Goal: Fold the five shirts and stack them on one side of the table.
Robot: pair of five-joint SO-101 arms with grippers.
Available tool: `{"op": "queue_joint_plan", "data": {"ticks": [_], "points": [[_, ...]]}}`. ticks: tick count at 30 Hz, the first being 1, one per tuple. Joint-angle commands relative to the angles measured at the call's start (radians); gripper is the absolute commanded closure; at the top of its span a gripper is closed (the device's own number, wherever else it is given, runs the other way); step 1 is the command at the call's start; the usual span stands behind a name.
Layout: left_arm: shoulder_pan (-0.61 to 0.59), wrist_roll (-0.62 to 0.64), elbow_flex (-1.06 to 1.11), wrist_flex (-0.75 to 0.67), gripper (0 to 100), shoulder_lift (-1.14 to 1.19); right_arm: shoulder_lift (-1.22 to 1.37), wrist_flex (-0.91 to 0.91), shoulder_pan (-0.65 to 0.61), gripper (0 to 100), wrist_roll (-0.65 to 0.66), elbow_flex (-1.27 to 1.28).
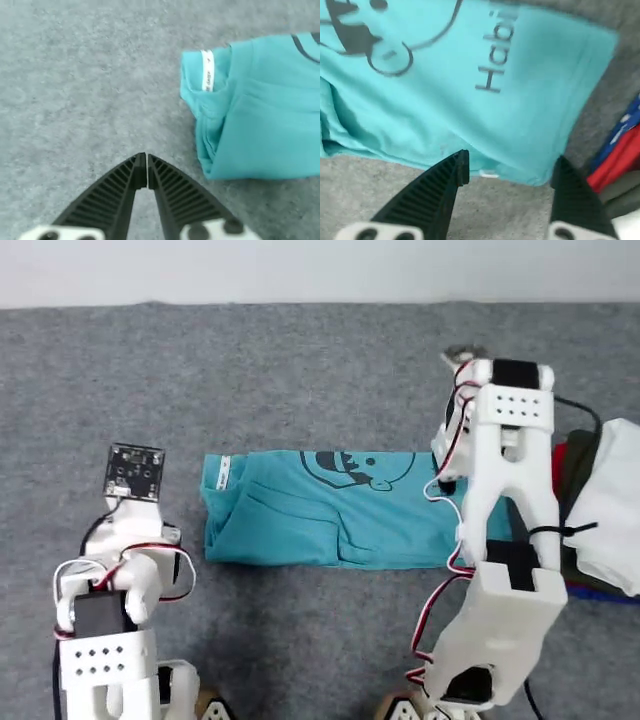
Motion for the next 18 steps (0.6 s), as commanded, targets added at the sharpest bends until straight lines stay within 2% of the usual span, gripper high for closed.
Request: {"op": "queue_joint_plan", "data": {"ticks": [1, 8, 18], "points": [[0.011, 0.011, -0.002, -0.023, 98, 0.002, -0.062, -0.07, 0.033, 70.1, -0.015, 0.1], [0.011, 0.014, 0.039, -0.028, 98, 0.002, -0.062, -0.298, 0.119, 70.1, -0.009, 0.288], [0.009, 0.015, 0.203, -0.157, 98, -0.003, -0.061, -0.519, 0.087, 70.3, -0.009, 0.46]]}}
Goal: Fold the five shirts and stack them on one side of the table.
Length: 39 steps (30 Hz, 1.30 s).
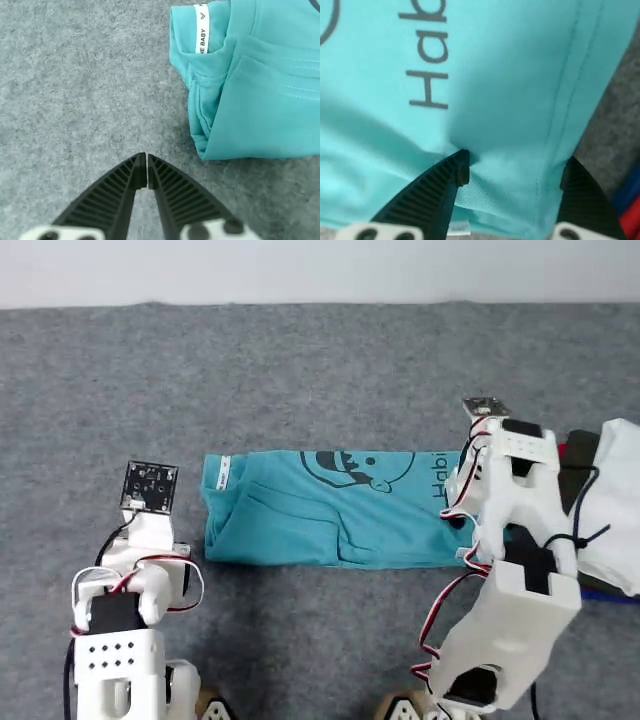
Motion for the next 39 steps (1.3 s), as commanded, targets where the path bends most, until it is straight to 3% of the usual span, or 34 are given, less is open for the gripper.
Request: {"op": "queue_joint_plan", "data": {"ticks": [1, 4, 9, 17, 25, 29, 39], "points": [[0.006, 0.005, 0.033, -0.068, 98, -0.005, -0.061, -0.039, -0.03, 70.4, -0.006, 0.021], [0.006, 0.005, 0.076, -0.092, 98, -0.005, -0.061, -0.05, -0.047, 76.2, -0.003, 0.048], [0.003, 0.006, 0.114, -0.117, 98, -0.006, -0.062, -0.065, -0.051, 99.6, 0.051, 0.06], [0.0, 0.008, 0.173, -0.195, 98, -0.006, -0.074, 0.058, -0.048, 98.9, 0.058, -0.011], [-0.002, 0.112, 0.229, -0.23, 98, -0.006, -0.199, 0.216, -0.065, 98.9, 0.058, -0.161], [-0.029, 0.114, 0.249, -0.293, 99, -0.008, -0.265, 0.294, -0.099, 98.9, 0.058, -0.201], [-0.023, 0.12, 0.249, -0.288, 99, -0.008, -0.404, 0.395, -0.252, 98.9, 0.055, -0.272]]}}
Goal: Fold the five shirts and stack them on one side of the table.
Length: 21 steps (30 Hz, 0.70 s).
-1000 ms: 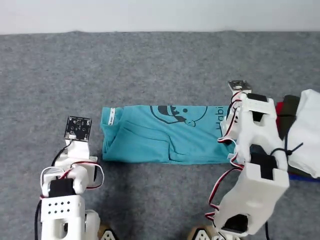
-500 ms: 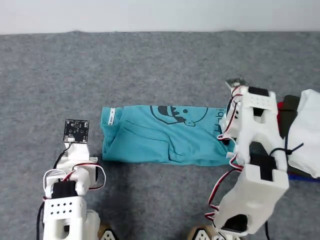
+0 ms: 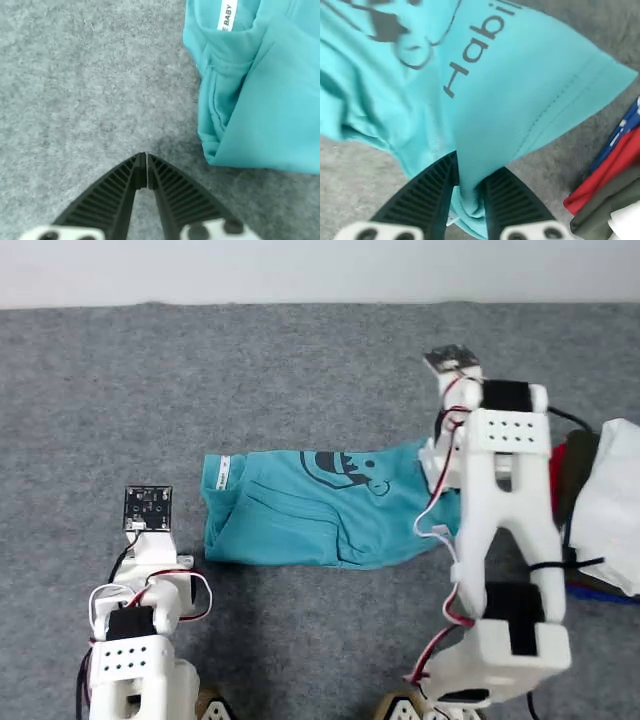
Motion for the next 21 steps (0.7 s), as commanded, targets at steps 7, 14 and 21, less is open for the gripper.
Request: {"op": "queue_joint_plan", "data": {"ticks": [7, 14, 21], "points": [[0.005, 0.14, -0.005, -0.023, 99, -0.008, -0.114, 0.027, -0.119, 98.9, 0.011, -0.055], [-0.002, 0.216, -0.005, -0.021, 99, -0.008, -0.114, 0.019, -0.223, 98.9, 0.049, -0.061], [-0.002, 0.216, -0.005, -0.021, 98, -0.008, -0.071, -0.007, -0.328, 98.8, 0.058, -0.169]]}}
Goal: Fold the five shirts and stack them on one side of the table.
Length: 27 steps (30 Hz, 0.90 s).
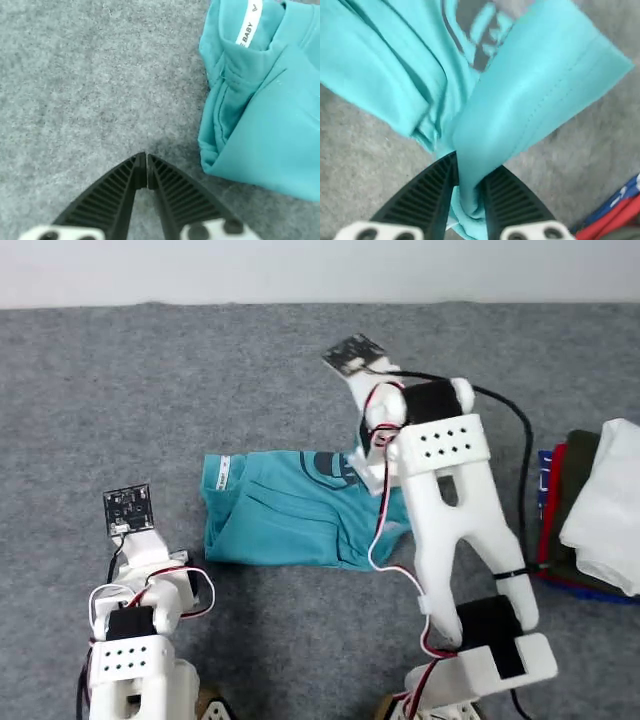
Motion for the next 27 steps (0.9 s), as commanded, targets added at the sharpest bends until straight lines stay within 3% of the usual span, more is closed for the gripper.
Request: {"op": "queue_joint_plan", "data": {"ticks": [1, 22, 27], "points": [[-0.002, 0.008, -0.005, -0.021, 98, -0.008, -0.002, -0.016, -0.05, 98.8, 0.012, -0.104], [-0.002, 0.008, -0.005, -0.021, 98, -0.008, 0.489, -0.027, -0.355, 98.8, 0.003, -0.543], [-0.002, 0.008, -0.005, -0.021, 98, -0.008, 0.619, -0.022, -0.414, 94.6, -0.063, -0.709]]}}
